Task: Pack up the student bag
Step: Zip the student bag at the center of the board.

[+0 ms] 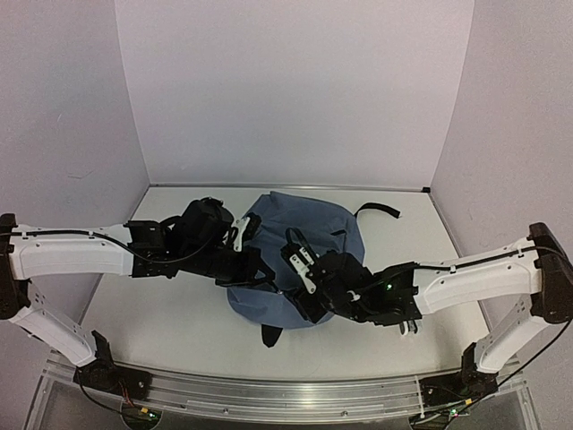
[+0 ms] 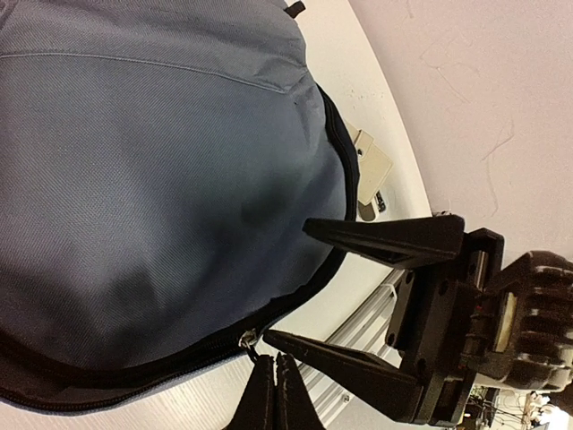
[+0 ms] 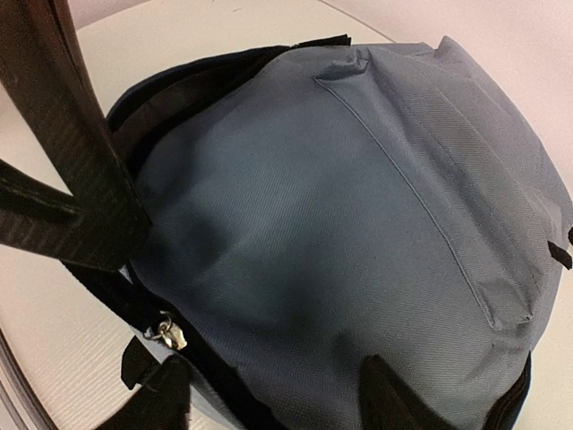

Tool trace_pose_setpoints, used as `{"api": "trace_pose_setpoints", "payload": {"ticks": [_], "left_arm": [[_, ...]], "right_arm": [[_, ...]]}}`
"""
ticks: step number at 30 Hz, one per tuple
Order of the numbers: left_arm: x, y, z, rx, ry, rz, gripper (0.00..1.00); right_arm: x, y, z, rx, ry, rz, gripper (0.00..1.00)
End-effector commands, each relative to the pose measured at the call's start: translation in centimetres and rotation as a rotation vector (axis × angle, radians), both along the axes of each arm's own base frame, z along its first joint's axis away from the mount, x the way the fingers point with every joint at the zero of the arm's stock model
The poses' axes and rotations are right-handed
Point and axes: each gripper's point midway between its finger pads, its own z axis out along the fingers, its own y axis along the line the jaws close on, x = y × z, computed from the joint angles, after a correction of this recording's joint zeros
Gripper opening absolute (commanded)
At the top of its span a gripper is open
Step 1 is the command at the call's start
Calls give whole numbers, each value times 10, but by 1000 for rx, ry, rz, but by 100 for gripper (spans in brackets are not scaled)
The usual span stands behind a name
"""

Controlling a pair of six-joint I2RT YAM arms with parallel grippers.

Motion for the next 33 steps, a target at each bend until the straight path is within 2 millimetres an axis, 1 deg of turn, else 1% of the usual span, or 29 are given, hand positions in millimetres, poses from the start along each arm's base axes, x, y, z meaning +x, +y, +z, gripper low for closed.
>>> {"api": "trace_pose_setpoints", "payload": {"ticks": [1, 4, 5, 6, 7, 8, 11, 12, 15, 18, 23, 25, 28, 31, 33], "left_arm": [[7, 2, 37, -54, -77, 29, 0], [9, 6, 37, -42, -84, 40, 0], [9, 7, 38, -40, -87, 44, 0], [9, 8, 39, -38, -90, 48, 0], [11, 10, 39, -35, -94, 56, 0], [11, 12, 40, -32, -97, 61, 0], [14, 17, 40, -15, -104, 74, 0], [14, 20, 41, -5, -107, 80, 0], [20, 32, 42, 11, -113, 124, 0], [30, 49, 39, 14, -103, 174, 0], [53, 91, 36, 50, -119, 260, 0], [67, 112, 33, 70, -136, 313, 0], [86, 145, 22, 109, -141, 385, 0], [100, 165, 17, 129, -153, 434, 0], [107, 171, 16, 134, -158, 452, 0]], "right_arm": [[4, 4, 1, -33, -32, 7, 52], [0, 4, -3, -28, -12, 23, 50], [0, 4, -6, -33, -9, 22, 46], [0, 3, -8, -37, -7, 21, 41], [0, 2, -10, -42, -7, 14, 33], [2, 1, -12, -46, -9, 5, 22], [6, -6, -10, -45, -26, -36, 5], [8, -10, -7, -40, -36, -55, 1], [13, -23, 1, -24, -65, -124, 0], [15, -33, 4, -4, -72, -167, 0], [13, -42, 0, 13, -51, -192, 0], [12, -44, 0, 22, -44, -199, 0], [10, -48, 1, 33, -36, -204, 0], [8, -50, 1, 42, -28, -204, 0], [7, -50, 2, 46, -24, -202, 0]]}}
